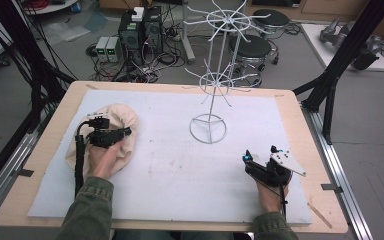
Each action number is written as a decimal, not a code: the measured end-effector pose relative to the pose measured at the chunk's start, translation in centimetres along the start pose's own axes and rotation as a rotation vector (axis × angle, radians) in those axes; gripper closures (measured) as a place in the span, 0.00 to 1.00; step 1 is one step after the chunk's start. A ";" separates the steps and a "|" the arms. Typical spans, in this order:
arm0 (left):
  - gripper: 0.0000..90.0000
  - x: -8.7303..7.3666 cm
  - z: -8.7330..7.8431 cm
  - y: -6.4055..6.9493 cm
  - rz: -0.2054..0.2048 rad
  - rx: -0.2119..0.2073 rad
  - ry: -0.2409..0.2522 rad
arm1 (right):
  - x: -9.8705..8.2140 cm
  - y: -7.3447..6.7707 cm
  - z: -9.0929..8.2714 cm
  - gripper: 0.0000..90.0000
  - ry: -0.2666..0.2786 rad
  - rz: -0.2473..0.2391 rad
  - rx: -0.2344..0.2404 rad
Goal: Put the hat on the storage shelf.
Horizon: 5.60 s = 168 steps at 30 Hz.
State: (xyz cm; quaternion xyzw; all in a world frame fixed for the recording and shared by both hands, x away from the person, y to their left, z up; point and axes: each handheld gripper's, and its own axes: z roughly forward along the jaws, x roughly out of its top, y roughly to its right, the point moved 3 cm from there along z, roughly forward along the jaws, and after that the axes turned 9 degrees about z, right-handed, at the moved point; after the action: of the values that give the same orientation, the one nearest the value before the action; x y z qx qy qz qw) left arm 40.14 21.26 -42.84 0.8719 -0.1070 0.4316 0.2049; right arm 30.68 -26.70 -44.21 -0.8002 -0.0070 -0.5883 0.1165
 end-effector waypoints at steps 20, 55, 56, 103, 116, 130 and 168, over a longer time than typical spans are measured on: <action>0.91 2.3 -3.7 2.0 0.122 -0.197 0.127 | 0.0 -0.1 0.1 0.10 -0.005 -0.001 0.005; 0.91 9.1 -9.1 9.1 0.344 -0.520 0.322 | 0.0 -0.1 0.0 0.10 -0.004 0.010 0.014; 0.91 9.4 -9.3 9.2 0.348 -0.525 0.328 | 0.0 -0.1 0.0 0.10 -0.004 0.010 0.015; 0.91 22.0 -11.3 16.4 0.404 -0.720 0.504 | -0.1 -0.3 0.1 0.10 -0.011 0.010 0.036; 0.90 25.6 -8.1 18.1 0.393 -0.759 0.488 | -0.1 -0.3 0.1 0.10 -0.013 0.012 0.044; 0.90 27.0 -7.9 19.7 0.376 -0.779 0.501 | -0.1 -0.3 0.1 0.10 -0.017 0.008 0.051; 0.85 25.9 -4.4 19.0 0.329 -0.736 0.328 | -0.1 -0.3 0.2 0.10 -0.017 0.006 0.057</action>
State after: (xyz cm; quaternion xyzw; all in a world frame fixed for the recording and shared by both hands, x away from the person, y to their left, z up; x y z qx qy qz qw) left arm 45.77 6.01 -14.76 0.6318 -0.3574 0.5246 0.4448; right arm 30.74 -26.33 -44.30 -0.8017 -0.0221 -0.5805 0.1409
